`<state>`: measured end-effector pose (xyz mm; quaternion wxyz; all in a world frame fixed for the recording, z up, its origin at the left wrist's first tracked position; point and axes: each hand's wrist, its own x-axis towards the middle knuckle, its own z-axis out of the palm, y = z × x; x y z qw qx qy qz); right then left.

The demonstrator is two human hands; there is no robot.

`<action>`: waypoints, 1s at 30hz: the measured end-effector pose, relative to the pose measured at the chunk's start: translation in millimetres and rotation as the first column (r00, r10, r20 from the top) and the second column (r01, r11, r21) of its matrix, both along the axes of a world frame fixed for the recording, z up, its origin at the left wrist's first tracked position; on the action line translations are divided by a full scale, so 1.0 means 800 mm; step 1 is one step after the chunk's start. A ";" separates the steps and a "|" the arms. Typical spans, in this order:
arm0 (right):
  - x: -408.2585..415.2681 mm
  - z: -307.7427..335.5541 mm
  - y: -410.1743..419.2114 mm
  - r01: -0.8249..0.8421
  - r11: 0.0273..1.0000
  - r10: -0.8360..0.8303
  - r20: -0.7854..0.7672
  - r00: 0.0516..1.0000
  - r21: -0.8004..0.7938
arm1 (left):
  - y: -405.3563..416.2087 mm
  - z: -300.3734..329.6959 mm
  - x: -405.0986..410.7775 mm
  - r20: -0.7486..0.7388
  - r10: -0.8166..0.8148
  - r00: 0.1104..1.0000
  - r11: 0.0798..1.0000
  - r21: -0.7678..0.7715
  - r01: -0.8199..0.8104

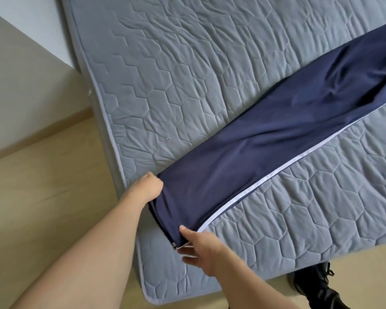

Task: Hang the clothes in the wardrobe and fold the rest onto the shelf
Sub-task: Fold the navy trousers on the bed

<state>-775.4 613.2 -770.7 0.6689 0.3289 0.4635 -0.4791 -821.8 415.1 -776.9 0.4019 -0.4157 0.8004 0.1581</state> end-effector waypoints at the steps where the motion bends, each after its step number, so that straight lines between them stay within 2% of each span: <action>1: 0.012 0.010 -0.010 0.013 0.999 -0.011 0.052 0.999 -0.030 | -0.012 0.008 0.014 0.019 0.025 1.000 1.000 -0.014 -0.024; 3: 0.022 0.026 -0.023 0.115 0.993 -0.110 0.143 0.984 -0.033 | -0.031 0.021 0.027 -0.003 0.044 0.999 0.999 -0.015 -0.044; 5: 0.017 0.034 -0.027 0.260 0.965 -0.261 0.142 0.955 0.021 | -0.039 0.034 0.016 -0.072 0.111 0.991 0.994 0.029 -0.110; 7: -0.005 0.041 -0.019 0.499 0.858 -0.503 0.010 0.864 0.121 | -0.029 0.050 -0.016 -0.153 0.228 0.962 0.969 0.128 -0.210; 9: -0.034 0.044 0.001 0.656 0.737 -0.623 -0.211 0.753 0.163 | -0.003 0.065 -0.062 -0.200 0.331 0.922 0.919 0.292 -0.266; 10: -0.052 0.049 0.013 0.661 0.739 -0.606 -0.299 0.737 0.132 | 0.016 0.071 -0.087 -0.216 0.351 0.911 0.899 0.351 -0.263; 12: -0.084 0.056 0.038 0.577 0.813 -0.503 -0.400 0.766 0.082 | 0.055 0.077 -0.135 -0.255 0.386 0.886 0.866 0.433 -0.252; 15: -0.144 0.069 0.085 0.421 0.907 -0.398 -0.383 0.833 -0.026 | 0.115 0.084 -0.205 -0.305 0.517 0.800 0.791 0.526 -0.311; 17: -0.185 0.082 0.119 0.234 0.967 -0.253 -0.431 0.866 -0.097 | 0.147 0.082 -0.244 -0.321 0.570 0.756 0.759 0.557 -0.336; 18: -0.207 0.084 0.141 0.150 0.984 -0.179 -0.482 0.858 -0.097 | 0.164 0.077 -0.264 -0.341 0.543 0.767 0.777 0.552 -0.304; 20: -0.246 0.075 0.178 0.022 1.000 -0.011 -0.587 0.810 0.012 | 0.190 0.062 -0.296 -0.406 0.432 0.805 0.841 0.505 -0.196; 22: -0.287 0.047 0.210 0.013 0.987 0.092 -0.633 0.769 0.159 | 0.210 0.040 -0.327 -0.469 0.325 0.821 0.896 0.431 -0.109; 25: -0.350 -0.008 0.246 0.146 0.966 0.001 -0.563 0.826 0.215 | 0.236 -0.007 -0.375 -0.462 0.121 0.878 0.969 0.247 -0.003; 27: -0.377 -0.043 0.258 0.135 0.955 0.013 -0.492 0.871 0.265 | 0.250 -0.037 -0.394 -0.380 -0.012 0.925 0.982 0.170 0.082; 30: -0.395 -0.086 0.266 0.117 0.941 0.006 -0.363 0.932 0.317 | 0.263 -0.081 -0.403 -0.372 -0.175 0.912 0.980 0.023 0.198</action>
